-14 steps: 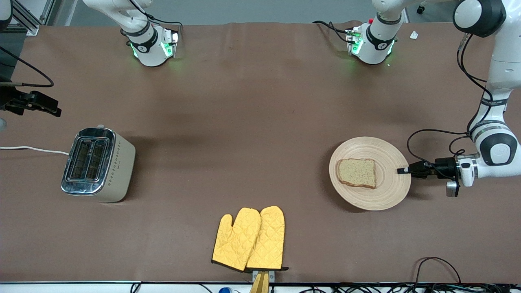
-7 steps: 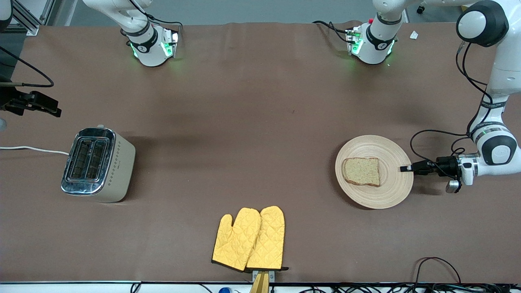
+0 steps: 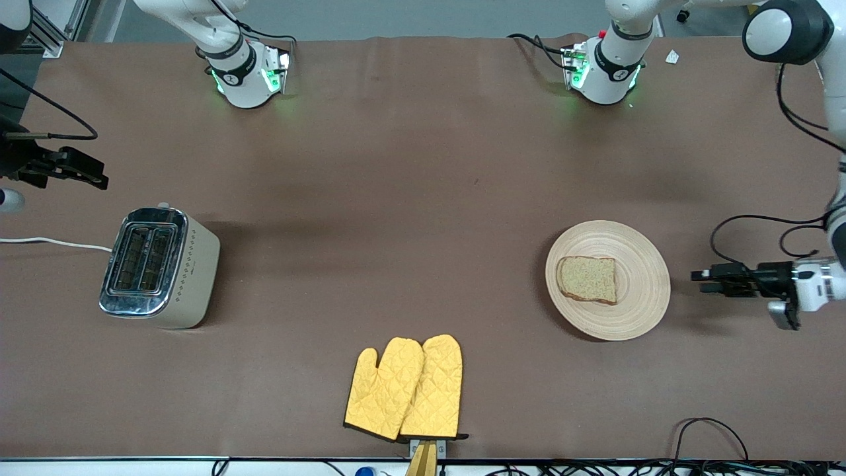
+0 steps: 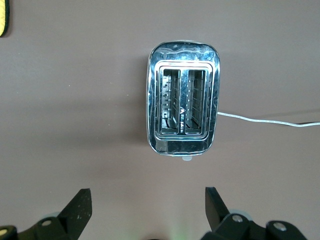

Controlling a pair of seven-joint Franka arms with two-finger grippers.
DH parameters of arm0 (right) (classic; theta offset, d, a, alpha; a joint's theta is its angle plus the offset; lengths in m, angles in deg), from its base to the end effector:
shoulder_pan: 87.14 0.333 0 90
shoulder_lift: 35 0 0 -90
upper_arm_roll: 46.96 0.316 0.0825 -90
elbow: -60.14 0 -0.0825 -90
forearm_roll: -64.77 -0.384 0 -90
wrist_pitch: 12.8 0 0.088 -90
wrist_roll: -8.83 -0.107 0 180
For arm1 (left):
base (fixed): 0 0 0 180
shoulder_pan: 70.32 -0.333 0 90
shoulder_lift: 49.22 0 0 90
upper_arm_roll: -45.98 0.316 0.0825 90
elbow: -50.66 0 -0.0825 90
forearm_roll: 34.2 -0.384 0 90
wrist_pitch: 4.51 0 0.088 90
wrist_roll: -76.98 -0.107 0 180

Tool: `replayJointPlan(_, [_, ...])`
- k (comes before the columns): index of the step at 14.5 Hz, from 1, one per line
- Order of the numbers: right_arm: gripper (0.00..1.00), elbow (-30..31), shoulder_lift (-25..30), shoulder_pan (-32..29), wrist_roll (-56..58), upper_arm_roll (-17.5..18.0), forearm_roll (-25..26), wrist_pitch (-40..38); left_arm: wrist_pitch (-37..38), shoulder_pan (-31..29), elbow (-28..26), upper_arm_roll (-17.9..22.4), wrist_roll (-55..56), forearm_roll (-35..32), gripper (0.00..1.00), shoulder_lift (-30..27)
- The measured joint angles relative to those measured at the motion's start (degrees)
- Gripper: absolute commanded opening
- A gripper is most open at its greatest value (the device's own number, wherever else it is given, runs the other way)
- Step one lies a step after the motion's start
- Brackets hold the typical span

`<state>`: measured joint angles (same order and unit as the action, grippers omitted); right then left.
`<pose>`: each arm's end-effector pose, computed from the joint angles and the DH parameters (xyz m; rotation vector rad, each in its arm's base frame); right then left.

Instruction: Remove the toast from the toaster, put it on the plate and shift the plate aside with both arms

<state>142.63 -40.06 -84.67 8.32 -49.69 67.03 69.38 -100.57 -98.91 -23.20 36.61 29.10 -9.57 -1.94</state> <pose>0.5677 -0.0059 0.6247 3.0944 -0.0263 -0.1448 0.6667 0.2163 0.2424 2.4253 -0.4063 -0.0659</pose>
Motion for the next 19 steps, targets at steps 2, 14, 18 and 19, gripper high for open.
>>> replayJointPlan(2, [1.0, 0.0, 0.0, 0.0, 0.0, 0.0, 0.0, 0.0, 0.3, 2.4, 1.8, -0.6, 4.6, -5.6, 1.0, -4.6])
replayJointPlan(14, [1.0, -0.1, 0.0, -0.7, -0.1, -0.6, -0.7, 0.7, 12.6, 23.2, -2.4, -6.4, 44.2, -26.0, 1.0, -36.3])
replayJointPlan(18, [1.0, -0.1, 0.0, -2.1, 0.0, -0.8, -0.8, 1.2, 7.7, 22.9, -12.4, -8.3, 47.2, -26.4, 1.0, -42.8])
replayJointPlan(19, [1.0, -0.1, 0.0, -2.4, 0.0, -0.8, -0.9, 1.3, 6.5, 22.1, -14.1, -8.3, 46.5, -26.5, 1.0, -43.5])
